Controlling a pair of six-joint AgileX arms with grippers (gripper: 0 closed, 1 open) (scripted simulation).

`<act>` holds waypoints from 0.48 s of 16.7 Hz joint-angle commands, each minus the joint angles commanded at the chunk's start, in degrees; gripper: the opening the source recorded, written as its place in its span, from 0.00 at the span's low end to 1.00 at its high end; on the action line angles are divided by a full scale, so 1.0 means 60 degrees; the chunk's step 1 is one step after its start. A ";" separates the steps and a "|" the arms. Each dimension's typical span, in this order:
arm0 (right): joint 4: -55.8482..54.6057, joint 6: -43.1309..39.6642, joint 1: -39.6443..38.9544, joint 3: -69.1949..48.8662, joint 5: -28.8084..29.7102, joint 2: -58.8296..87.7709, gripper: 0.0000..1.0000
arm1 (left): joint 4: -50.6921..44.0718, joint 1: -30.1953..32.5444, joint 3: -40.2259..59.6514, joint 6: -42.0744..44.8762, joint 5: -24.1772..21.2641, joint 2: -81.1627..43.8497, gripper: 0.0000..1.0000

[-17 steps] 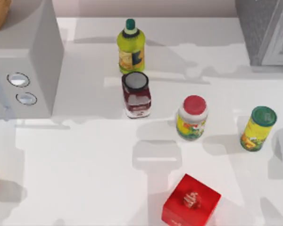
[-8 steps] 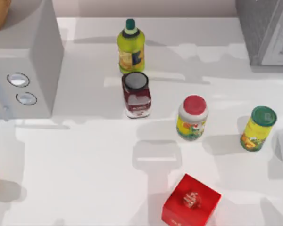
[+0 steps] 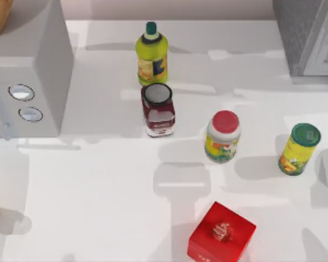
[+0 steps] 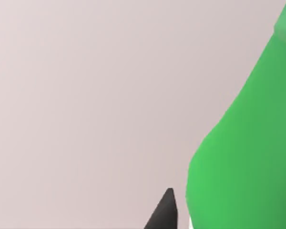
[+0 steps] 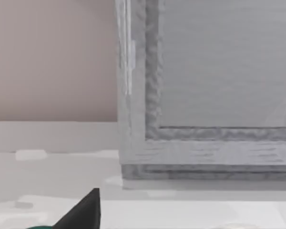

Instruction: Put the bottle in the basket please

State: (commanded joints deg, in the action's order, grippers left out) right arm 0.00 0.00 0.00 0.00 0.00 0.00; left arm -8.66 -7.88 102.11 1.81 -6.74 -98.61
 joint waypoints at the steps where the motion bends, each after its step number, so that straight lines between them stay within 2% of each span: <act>1: 0.0000 0.0000 0.0000 0.0000 0.0000 0.0000 1.00 | 0.0000 0.0000 0.0000 0.0000 0.0000 0.0000 0.08; 8: 0.0000 0.0000 0.0000 0.0000 0.0000 0.0000 1.00 | 0.0000 0.0000 0.0000 0.0000 0.0000 0.0000 0.60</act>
State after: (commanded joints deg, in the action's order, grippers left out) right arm 0.00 0.00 0.00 0.00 0.00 0.00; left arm -8.66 -7.88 102.11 1.81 -6.74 -98.61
